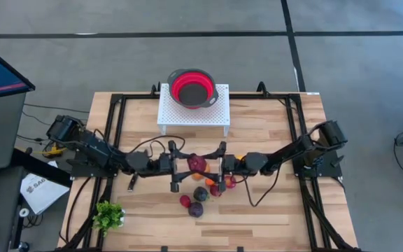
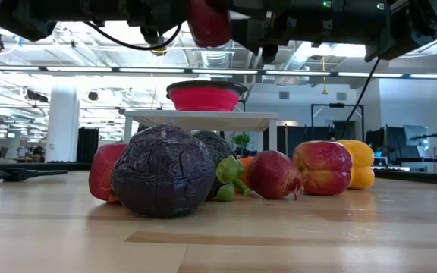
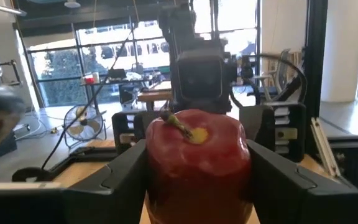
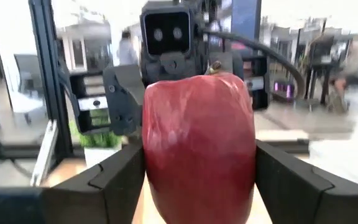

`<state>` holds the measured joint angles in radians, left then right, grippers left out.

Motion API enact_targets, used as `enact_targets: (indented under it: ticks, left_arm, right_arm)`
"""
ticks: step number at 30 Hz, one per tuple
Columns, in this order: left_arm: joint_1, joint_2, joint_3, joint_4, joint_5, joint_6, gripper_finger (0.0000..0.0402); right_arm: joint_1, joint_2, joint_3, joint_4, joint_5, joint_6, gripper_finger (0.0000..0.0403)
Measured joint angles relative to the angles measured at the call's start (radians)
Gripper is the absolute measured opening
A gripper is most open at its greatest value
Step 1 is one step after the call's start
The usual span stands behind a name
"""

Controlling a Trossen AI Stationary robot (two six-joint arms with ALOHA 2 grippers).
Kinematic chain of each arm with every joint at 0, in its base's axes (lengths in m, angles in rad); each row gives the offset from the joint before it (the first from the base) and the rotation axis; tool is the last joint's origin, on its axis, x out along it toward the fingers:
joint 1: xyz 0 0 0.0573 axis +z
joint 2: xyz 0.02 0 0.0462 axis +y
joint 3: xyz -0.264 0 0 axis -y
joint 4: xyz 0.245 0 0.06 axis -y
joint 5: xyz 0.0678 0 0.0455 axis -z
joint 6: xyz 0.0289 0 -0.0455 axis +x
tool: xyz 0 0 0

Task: Pick & Place Fruit
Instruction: Put the left red apple into the red strainer bowl on the shelf

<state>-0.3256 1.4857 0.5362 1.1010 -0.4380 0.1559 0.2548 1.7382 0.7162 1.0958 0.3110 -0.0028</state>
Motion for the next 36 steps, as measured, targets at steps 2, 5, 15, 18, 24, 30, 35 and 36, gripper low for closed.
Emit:
enact_targets:
  ticks: [2, 5, 15, 18, 24, 30, 35, 36]
  left_arm:
    - [0.001, 0.001, 0.001, -0.010, -0.009, 0.001, 0.0222]
    - [0.001, -0.002, 0.005, -0.021, -0.037, 0.001, 0.0229]
    - [0.000, -0.086, 0.025, -0.201, -0.175, -0.006, 0.0225]
    - [0.013, -0.161, 0.067, -0.327, -0.217, -0.007, 0.0224]
    - [0.122, -0.283, 0.223, -0.672, -0.209, -0.044, 0.0224]
    - [0.354, -0.282, 0.443, -0.934, -0.057, -0.019, 0.0224]
    - [0.558, -0.233, 0.528, -0.954, 0.053, 0.021, 0.0225]
    - [0.598, -0.223, 0.531, -0.955, 0.077, 0.020, 0.0225]
  right_arm:
    - [-0.001, -0.035, 0.000, -0.126, 0.002, 0.023, 0.0291]
    - [-0.002, -0.102, -0.002, -0.295, 0.014, 0.045, 0.0317]
    - [0.075, -0.303, -0.001, -0.682, 0.253, 0.117, 0.0332]
    - [0.104, -0.305, -0.001, -0.703, 0.305, 0.133, 0.0324]
    - [0.132, -0.207, -0.001, -0.594, 0.318, 0.136, 0.0315]
    - [0.128, -0.042, -0.001, -0.343, 0.318, 0.126, 0.0312]
    - [0.115, 0.064, -0.001, -0.159, 0.316, 0.124, 0.0312]
    - [0.115, 0.077, -0.001, -0.139, 0.315, 0.124, 0.0312]
